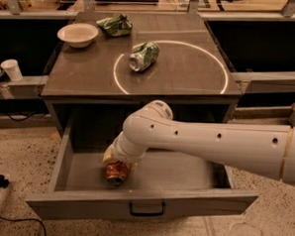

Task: Place coke can into top drawer

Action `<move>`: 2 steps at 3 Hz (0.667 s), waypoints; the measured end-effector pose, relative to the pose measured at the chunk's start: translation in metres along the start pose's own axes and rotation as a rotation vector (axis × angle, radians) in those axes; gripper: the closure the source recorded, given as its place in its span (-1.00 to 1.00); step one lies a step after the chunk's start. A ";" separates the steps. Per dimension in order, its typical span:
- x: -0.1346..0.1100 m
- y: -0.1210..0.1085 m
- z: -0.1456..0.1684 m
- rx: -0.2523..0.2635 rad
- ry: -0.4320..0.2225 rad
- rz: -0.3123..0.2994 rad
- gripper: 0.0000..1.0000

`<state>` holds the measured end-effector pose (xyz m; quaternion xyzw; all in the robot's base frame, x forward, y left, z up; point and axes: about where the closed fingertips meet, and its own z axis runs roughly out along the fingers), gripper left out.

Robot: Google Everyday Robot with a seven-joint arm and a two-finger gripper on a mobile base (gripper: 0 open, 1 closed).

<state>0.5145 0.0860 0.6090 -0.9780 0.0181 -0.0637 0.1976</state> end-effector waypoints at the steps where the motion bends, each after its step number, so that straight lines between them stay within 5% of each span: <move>1: 0.000 0.000 0.000 0.000 0.000 0.000 -1.00; 2: 0.000 0.000 0.000 0.000 0.000 0.000 -1.00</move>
Offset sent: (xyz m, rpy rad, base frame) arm 0.0000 0.0000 0.0000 0.0000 0.0000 0.0000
